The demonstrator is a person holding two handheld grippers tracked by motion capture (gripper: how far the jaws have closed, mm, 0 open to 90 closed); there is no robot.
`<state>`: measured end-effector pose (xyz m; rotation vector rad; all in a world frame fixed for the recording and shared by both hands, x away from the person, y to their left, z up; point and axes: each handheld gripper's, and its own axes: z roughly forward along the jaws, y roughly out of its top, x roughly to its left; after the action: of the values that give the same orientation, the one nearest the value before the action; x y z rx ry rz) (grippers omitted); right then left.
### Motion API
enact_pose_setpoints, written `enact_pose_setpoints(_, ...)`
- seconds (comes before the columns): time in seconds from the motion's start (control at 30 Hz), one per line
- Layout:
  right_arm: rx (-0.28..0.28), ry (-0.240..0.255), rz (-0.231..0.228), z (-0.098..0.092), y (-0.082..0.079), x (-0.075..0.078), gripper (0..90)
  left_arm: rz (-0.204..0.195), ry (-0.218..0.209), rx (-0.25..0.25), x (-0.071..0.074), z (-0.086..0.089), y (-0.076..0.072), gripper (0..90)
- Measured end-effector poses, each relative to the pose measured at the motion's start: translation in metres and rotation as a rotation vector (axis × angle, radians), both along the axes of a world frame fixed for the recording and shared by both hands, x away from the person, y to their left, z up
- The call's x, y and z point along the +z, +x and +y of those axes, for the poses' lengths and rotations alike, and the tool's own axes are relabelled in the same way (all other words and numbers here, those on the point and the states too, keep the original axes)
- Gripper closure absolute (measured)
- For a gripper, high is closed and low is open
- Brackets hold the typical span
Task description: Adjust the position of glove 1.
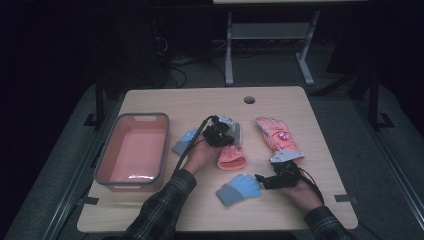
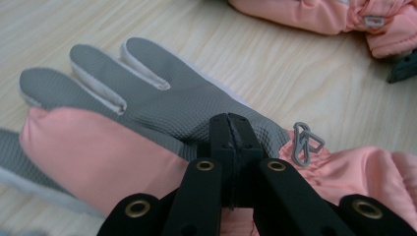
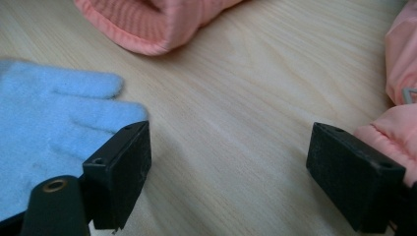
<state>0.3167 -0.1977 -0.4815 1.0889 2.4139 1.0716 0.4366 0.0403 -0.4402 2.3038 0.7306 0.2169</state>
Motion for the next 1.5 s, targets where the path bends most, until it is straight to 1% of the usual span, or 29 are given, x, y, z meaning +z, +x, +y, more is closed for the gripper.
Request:
enact_pose_setpoints(0.03,0.000,0.000,0.002,0.000,0.000,0.000,16.4,0.004,-0.010,0.006,0.000,-0.004,0.000,89.6)
enact_pose_setpoints(0.1,0.000,-0.001,0.001,0.000,0.000,0.000,16.4,0.000,0.004,-0.013,0.000,-0.012,0.003,89.5)
enact_pose_setpoints(0.17,0.001,-0.002,-0.002,0.000,0.000,0.000,16.4,0.000,-0.012,-0.012,-0.001,-0.020,0.005,89.6)
enact_pose_setpoints(0.3,0.003,-0.003,-0.003,0.000,0.000,0.000,16.4,0.004,0.002,-0.036,0.000,-0.032,0.009,89.6)
enact_pose_setpoints(0.33,0.004,-0.003,-0.005,0.000,0.000,0.000,16.4,0.005,-0.007,-0.031,-0.001,-0.036,0.009,89.5)
enact_pose_setpoints(0.4,0.005,-0.003,-0.005,0.000,0.000,0.000,16.4,0.005,-0.005,-0.035,-0.001,-0.039,0.010,89.5)
enact_pose_setpoints(0.43,0.004,-0.002,-0.003,0.000,0.000,0.000,16.4,0.003,0.001,-0.045,0.000,-0.044,0.011,89.5)
enact_pose_setpoints(0.6,0.004,0.001,-0.003,0.000,0.000,0.000,16.4,0.002,-0.004,-0.058,0.000,-0.052,0.012,89.5)
enact_pose_setpoints(0.73,0.004,0.001,-0.001,0.000,0.000,0.000,16.4,-0.001,-0.010,-0.057,0.004,-0.048,0.011,89.5)
enact_pose_setpoints(0.8,0.004,0.000,-0.004,0.000,0.000,0.000,16.4,-0.012,-0.024,-0.037,0.009,-0.041,0.010,89.5)
enact_pose_setpoints(0.83,0.006,0.002,-0.005,0.000,0.000,0.000,16.4,-0.018,-0.042,-0.019,0.012,-0.035,0.009,89.5)
enact_pose_setpoints(0.87,0.004,-0.001,-0.004,0.000,0.000,0.000,16.4,-0.030,-0.038,0.000,0.016,-0.024,0.009,89.5)
enact_pose_setpoints(0.9,0.004,0.001,-0.003,0.000,0.000,0.000,16.4,-0.032,-0.044,0.013,0.018,-0.018,0.009,89.5)
enact_pose_setpoints(0.93,0.005,0.001,-0.005,0.000,0.000,0.000,16.4,-0.042,-0.035,0.018,0.020,-0.011,0.009,89.5)
enact_pose_setpoints(0.97,0.003,0.003,-0.003,0.000,0.000,0.000,16.4,-0.049,-0.031,0.035,0.021,-0.004,0.009,89.5)
enact_pose_setpoints(1.0,0.003,0.003,-0.003,0.000,0.000,0.000,16.4,-0.049,-0.031,0.035,0.021,-0.004,0.009,89.5)
enact_pose_setpoints(1.07,0.004,0.000,-0.004,0.000,0.000,0.000,16.4,-0.056,-0.025,0.069,0.022,0.010,0.009,89.5)
enact_pose_setpoints(1.1,0.003,0.000,-0.001,0.000,0.000,0.000,16.4,-0.054,-0.023,0.112,0.022,0.023,0.009,89.5)
enact_pose_setpoints(1.13,0.003,0.000,-0.001,0.000,0.000,0.000,16.4,-0.052,-0.031,0.138,0.021,0.029,0.009,89.5)
enact_pose_setpoints(1.17,0.003,0.000,-0.001,0.000,0.000,0.000,16.4,-0.050,-0.029,0.151,0.020,0.035,0.009,89.5)
enact_pose_setpoints(1.2,0.003,0.000,-0.001,0.000,0.000,0.000,16.4,-0.050,-0.029,0.151,0.020,0.035,0.009,89.5)
enact_pose_setpoints(1.23,0.003,0.000,-0.001,0.000,0.000,0.000,16.4,-0.045,-0.024,0.175,0.018,0.045,0.009,89.5)
enact_pose_setpoints(1.27,0.003,0.000,-0.001,0.000,0.000,0.000,16.4,-0.045,-0.024,0.175,0.018,0.045,0.009,89.5)
enact_pose_setpoints(1.3,0.003,0.000,-0.001,0.000,0.000,0.000,16.4,-0.045,-0.023,0.208,0.013,0.052,0.008,89.5)
enact_pose_setpoints(1.37,0.004,-0.002,-0.002,0.000,0.000,0.000,16.4,-0.046,-0.015,0.214,0.011,0.055,0.008,89.5)
enact_pose_setpoints(1.43,0.004,-0.002,-0.002,0.000,0.000,0.000,16.4,-0.043,-0.002,0.242,0.006,0.062,0.009,89.5)
enact_pose_setpoints(1.47,0.004,-0.002,-0.002,0.000,0.000,0.000,16.4,-0.043,-0.002,0.242,0.006,0.062,0.009,89.5)
enact_pose_setpoints(1.5,0.004,-0.002,-0.002,0.000,0.000,0.000,16.4,-0.042,0.000,0.256,0.003,0.066,0.010,89.5)
